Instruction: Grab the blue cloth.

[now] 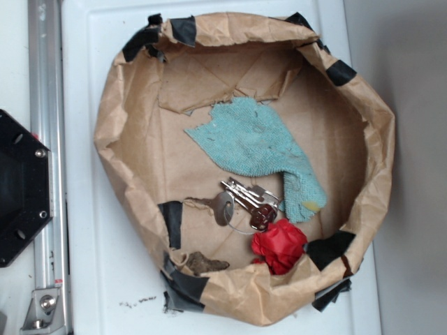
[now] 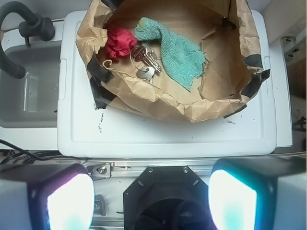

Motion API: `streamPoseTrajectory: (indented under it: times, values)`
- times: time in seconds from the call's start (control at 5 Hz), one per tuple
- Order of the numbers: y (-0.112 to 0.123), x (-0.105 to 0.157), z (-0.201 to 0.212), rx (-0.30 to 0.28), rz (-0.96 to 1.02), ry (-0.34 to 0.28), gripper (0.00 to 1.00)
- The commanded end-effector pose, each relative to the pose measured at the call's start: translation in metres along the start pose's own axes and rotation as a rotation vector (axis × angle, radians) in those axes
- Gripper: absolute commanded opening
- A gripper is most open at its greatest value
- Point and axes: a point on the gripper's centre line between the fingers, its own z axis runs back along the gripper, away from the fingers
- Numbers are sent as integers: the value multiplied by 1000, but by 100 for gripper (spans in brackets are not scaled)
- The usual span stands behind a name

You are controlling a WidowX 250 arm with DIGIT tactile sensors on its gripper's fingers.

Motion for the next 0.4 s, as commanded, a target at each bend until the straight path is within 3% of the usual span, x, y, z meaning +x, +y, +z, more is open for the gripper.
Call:
streamPoseTrajectory:
  times: [0.0,0.2]
  values:
    - [0,0,0,0,0,0,100]
    - [12,45,-53,134,35,-43,100]
